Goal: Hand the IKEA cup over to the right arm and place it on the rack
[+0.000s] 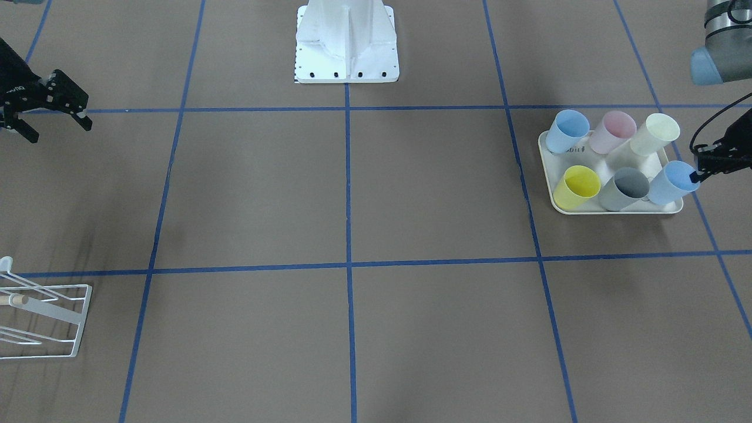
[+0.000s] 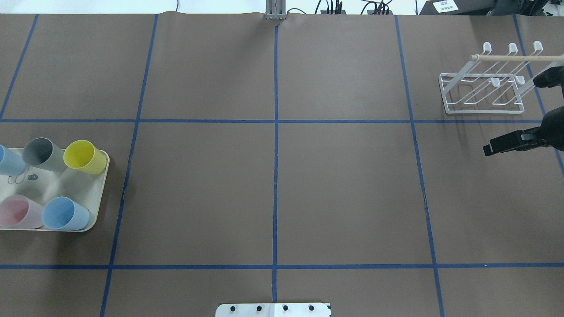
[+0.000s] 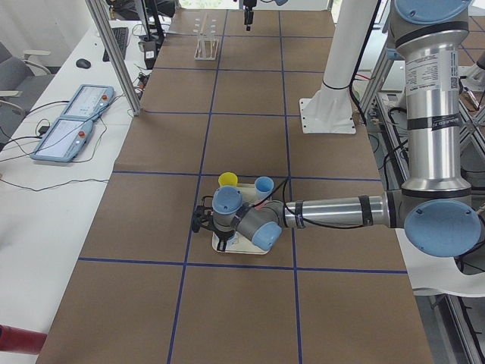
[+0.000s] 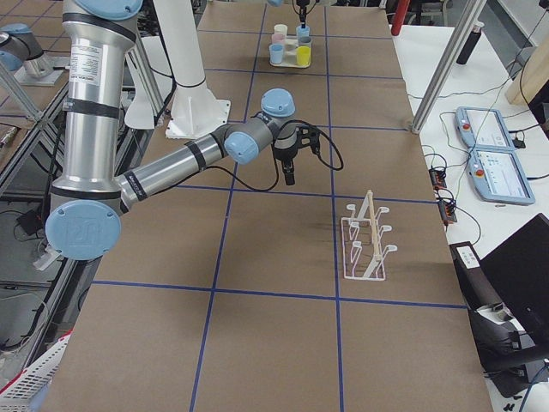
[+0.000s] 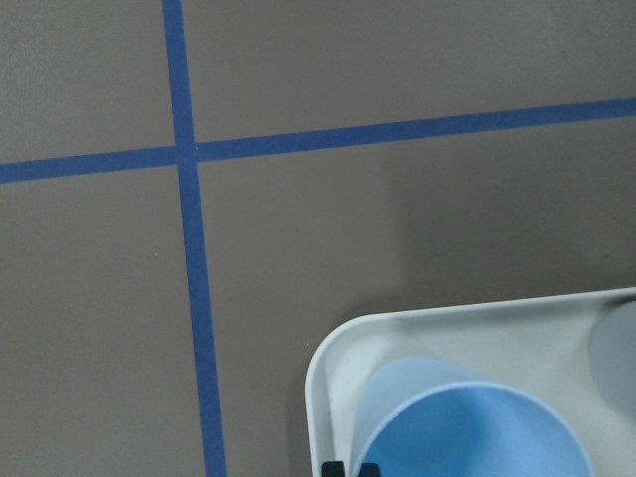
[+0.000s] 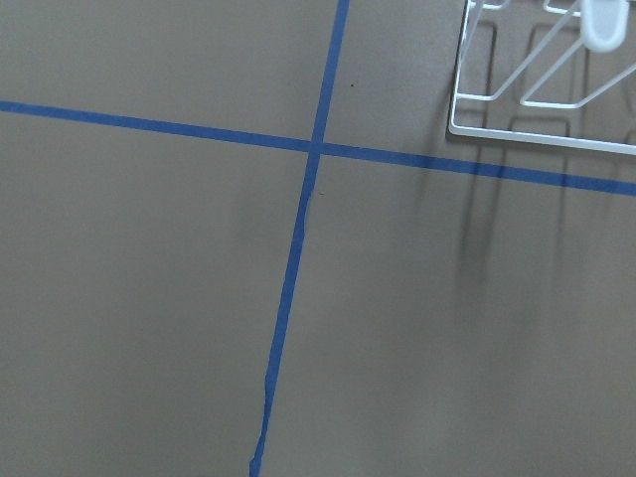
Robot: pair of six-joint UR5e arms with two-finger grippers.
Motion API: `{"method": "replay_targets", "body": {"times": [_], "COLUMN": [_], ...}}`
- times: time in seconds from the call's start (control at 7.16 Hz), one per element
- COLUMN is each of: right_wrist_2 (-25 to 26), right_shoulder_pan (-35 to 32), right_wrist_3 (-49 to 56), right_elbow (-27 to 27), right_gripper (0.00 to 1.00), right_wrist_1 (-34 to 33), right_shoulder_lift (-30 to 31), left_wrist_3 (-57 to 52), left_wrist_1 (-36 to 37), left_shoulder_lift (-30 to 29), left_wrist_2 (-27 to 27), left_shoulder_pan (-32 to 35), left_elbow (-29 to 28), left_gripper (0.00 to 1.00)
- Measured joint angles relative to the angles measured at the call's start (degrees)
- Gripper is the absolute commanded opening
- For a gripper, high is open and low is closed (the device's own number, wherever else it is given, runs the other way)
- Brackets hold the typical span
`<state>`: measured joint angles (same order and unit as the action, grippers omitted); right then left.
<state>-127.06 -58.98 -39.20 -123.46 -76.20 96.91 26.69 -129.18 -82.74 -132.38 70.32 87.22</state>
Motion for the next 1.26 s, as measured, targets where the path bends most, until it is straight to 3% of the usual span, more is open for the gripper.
{"method": "replay_targets", "body": {"times": [0.42, 0.84, 1.26], "right_wrist_2": [0.0, 4.8, 10.8], "right_shoulder_pan": [0.0, 2.3, 6.1], "right_wrist_3": [-0.1, 0.6, 0.7], "right_elbow": [0.5, 3.9, 8.9], "right_gripper": [0.99, 0.99, 0.99], "right_wrist_1": [0.1, 1.1, 10.4], "right_shoulder_lift": [-4.2, -15.2, -22.0], "left_wrist_3": [-0.2, 1.3, 16.5], "left_wrist_1": [3.3, 10.6, 11.8], "left_shoulder_lift": [-1.2, -2.8, -7.6], "left_wrist_2": [-3.1, -3.3, -5.0], "left_shoulder_pan": [4.7, 9.6, 10.1], "left_elbow": [1.8, 9.2, 12.3], "left_gripper": [0.00, 0.00, 0.00]}}
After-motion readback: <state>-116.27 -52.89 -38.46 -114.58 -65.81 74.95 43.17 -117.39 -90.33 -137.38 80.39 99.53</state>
